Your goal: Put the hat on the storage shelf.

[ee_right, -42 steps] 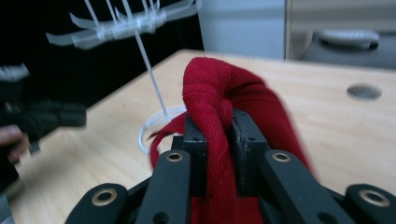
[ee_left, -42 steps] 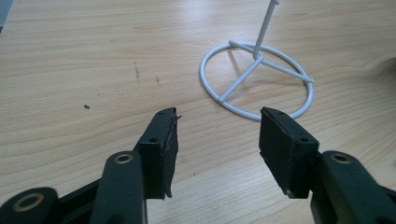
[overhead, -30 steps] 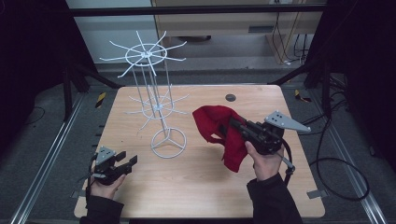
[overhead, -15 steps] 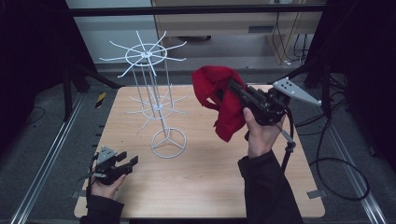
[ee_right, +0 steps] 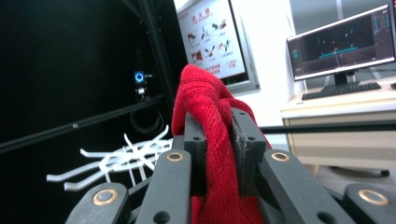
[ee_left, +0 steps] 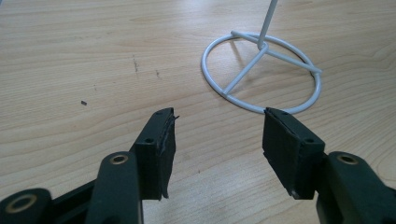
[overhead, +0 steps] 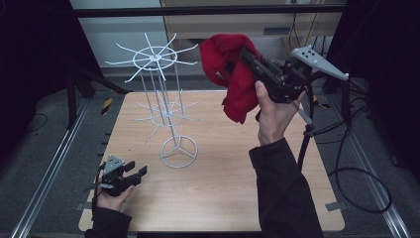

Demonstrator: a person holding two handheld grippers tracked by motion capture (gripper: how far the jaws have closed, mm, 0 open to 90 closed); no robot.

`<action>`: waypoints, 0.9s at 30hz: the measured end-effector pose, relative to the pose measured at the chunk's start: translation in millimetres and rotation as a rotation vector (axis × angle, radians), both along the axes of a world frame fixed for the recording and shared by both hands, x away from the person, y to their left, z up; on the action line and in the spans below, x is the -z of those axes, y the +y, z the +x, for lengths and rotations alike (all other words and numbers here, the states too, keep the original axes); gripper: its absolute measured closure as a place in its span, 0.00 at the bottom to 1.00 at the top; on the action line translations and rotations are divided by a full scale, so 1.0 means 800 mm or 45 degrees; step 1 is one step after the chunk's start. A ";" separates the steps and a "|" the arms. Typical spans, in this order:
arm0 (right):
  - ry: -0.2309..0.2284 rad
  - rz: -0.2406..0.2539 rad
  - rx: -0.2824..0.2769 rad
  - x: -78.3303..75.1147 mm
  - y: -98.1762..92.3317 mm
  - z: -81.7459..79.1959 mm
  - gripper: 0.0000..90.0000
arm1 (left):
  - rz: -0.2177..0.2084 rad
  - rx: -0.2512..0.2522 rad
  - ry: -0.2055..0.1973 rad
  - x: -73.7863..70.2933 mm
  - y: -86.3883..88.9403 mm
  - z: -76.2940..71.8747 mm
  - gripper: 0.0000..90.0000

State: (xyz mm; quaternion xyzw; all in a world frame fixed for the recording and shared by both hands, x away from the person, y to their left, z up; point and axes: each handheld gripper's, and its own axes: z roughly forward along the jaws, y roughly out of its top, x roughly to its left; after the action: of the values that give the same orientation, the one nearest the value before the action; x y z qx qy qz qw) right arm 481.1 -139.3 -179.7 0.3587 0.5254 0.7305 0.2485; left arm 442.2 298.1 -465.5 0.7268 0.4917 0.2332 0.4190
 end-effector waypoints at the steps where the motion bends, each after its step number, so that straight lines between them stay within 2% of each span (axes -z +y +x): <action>1: -0.006 0.004 -0.001 -0.005 0.001 0.000 0.88 | 0.001 0.001 0.000 0.000 0.000 0.000 0.49; 6: -0.034 0.006 -0.010 -0.023 0.011 0.002 0.88 | 0.003 0.003 0.002 0.000 0.000 0.000 0.49; 13: -0.013 0.022 -0.047 -0.029 0.031 0.012 0.88 | 0.010 0.004 0.006 0.000 0.000 0.000 0.49; 15: 0.000 0.029 -0.052 -0.027 0.037 0.017 0.88 | 0.010 0.005 0.006 0.000 0.000 0.000 0.49; 21: 0.032 -0.010 -0.042 -0.011 0.052 0.025 0.88 | 0.004 0.004 0.006 0.000 0.001 0.000 0.49; 24: 0.045 -0.035 -0.037 -0.006 0.053 0.026 0.87 | 0.003 0.004 0.003 0.000 0.000 0.000 0.49; 25: 0.058 -0.067 -0.031 0.000 0.055 0.025 0.87 | 0.004 0.006 0.005 0.000 0.000 0.001 0.49; 27: 0.065 -0.089 -0.020 0.006 0.055 0.024 0.86 | 0.003 0.006 0.007 0.001 0.000 0.001 0.49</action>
State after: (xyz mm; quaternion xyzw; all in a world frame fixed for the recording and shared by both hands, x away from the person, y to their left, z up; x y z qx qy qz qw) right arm 500.6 -95.7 -184.2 0.3643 0.5595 0.7041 0.2416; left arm 442.8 297.9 -466.0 0.7292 0.4909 0.2308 0.4172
